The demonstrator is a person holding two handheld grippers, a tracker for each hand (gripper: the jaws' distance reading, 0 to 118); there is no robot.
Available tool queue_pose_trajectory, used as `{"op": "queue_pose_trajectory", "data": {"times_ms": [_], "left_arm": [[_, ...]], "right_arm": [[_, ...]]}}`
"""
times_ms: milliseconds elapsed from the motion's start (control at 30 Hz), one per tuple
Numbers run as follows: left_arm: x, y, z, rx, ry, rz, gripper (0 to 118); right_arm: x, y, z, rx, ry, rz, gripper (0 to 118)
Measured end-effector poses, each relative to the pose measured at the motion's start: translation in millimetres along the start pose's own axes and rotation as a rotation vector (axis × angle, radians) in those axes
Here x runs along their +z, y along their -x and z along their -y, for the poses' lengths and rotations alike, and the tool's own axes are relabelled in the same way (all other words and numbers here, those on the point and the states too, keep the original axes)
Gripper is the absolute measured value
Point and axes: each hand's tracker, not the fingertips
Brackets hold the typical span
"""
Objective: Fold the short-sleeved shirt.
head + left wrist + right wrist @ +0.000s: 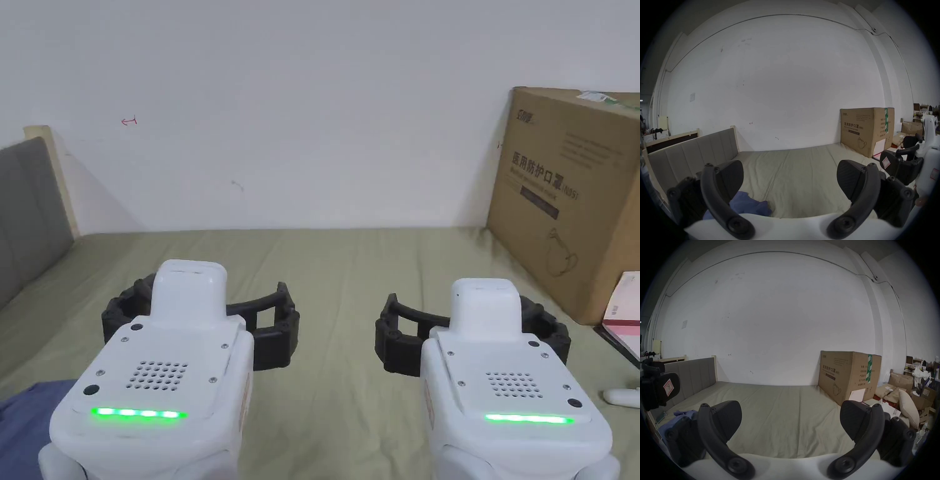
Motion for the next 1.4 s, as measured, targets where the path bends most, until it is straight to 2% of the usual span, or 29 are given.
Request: {"op": "queue_pose_trajectory", "data": {"times_ms": [33,100,133,167,200,233,267,367,400,433,633,700,767,900,1200,1400], "left_arm": [[-1,-3,0,0.007,0.005,0.008,104],[2,-1,2,0.031,0.004,0.016,60],[2,-1,3,0.041,0.004,0.017,37],[1,0,4,0.049,0.005,0.003,13],[1,0,5,0.052,0.006,-0.015,8],[2,1,6,0.051,0.002,-0.016,7],[2,3,6,0.052,0.000,-0.010,3],[-2,3,9,0.059,0.014,0.009,0],[-2,4,10,0.066,0.016,0.014,0],[-2,3,9,0.078,0.015,0.018,0],[-5,3,8,0.094,0.034,0.023,0],[-4,3,8,0.091,0.030,0.018,0],[-4,6,6,0.087,0.034,0.013,0],[5,22,5,0.082,0.038,-0.041,0],[48,117,7,0.091,0.064,-0.351,0],[73,159,17,0.103,0.108,-0.468,0]], "right_arm": [[1,-1,2,-0.013,0.013,0.000,118],[2,-4,4,-0.028,0.024,-0.016,116],[0,-5,5,-0.021,0.025,-0.015,110],[2,-5,6,-0.006,0.014,-0.011,82],[3,-3,6,0.018,-0.002,0.004,42],[1,-3,5,0.029,0.008,0.034,12],[-2,-5,5,0.019,0.018,0.072,11],[-3,-14,4,-0.045,0.003,0.043,10],[-3,-16,4,-0.044,-0.002,0.048,3],[-3,-17,3,-0.042,-0.002,0.042,1],[1,-13,2,-0.008,-0.014,0.020,0],[0,-12,3,-0.021,-0.016,0.004,0],[-1,-8,0,-0.039,-0.006,-0.022,0],[-6,7,-3,-0.023,0.005,-0.085,0],[-14,91,-8,-0.031,0.021,-0.394,0],[-12,140,0,0.049,0.011,-0.476,0]]}}
